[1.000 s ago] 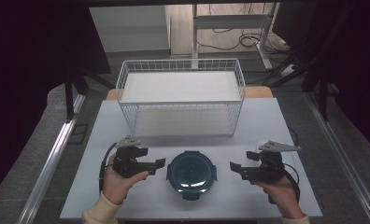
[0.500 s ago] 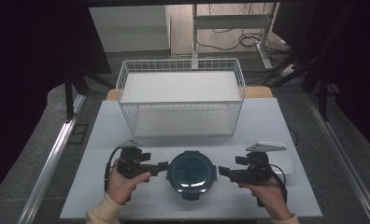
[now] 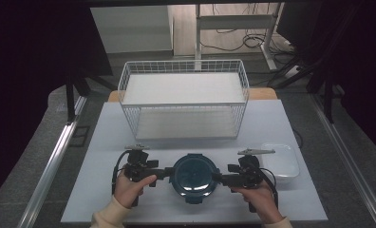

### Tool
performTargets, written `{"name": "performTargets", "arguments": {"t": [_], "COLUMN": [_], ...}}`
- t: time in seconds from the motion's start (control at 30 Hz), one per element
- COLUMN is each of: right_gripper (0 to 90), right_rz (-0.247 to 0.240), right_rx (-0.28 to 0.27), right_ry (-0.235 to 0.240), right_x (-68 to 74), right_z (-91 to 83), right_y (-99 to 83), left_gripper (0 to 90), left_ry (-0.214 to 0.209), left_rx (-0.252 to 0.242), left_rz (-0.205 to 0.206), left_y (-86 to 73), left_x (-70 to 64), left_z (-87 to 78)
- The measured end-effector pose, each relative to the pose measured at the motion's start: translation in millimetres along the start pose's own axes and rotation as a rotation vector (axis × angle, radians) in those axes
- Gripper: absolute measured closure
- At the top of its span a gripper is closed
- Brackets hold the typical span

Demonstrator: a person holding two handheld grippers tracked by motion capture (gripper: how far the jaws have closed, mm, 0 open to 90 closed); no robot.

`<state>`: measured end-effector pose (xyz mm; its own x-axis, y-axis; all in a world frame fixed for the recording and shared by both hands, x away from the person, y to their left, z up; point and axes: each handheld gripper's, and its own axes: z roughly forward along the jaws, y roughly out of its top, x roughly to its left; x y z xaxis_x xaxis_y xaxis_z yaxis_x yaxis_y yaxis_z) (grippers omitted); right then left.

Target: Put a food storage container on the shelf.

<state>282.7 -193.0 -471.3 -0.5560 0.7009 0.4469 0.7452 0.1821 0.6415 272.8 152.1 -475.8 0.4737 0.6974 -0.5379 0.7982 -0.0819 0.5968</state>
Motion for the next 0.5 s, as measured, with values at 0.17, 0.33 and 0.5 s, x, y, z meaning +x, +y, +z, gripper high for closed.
{"name": "performTargets", "arguments": {"t": [0.17,0.33,0.5], "right_gripper": [11.1,11.0,11.0], "right_rz": [0.022,0.051,0.076], "right_rx": [-0.005,0.003,0.022], "right_ry": [0.003,0.014,0.032], "right_x": [-2.4,-3.6,-3.1], "right_z": [1.5,9.5,20.0], "right_y": [-0.9,-4.3,-9.0], "left_gripper": [10.6,10.7,10.7], "left_ry": [-0.028,-0.041,-0.114], "left_rx": [0.011,0.021,0.041], "left_rz": [-0.027,-0.038,-0.107], "left_y": [-0.8,-1.4,-5.7], "left_x": [2.5,1.9,8.2], "left_z": [4.9,9.7,18.5]}}
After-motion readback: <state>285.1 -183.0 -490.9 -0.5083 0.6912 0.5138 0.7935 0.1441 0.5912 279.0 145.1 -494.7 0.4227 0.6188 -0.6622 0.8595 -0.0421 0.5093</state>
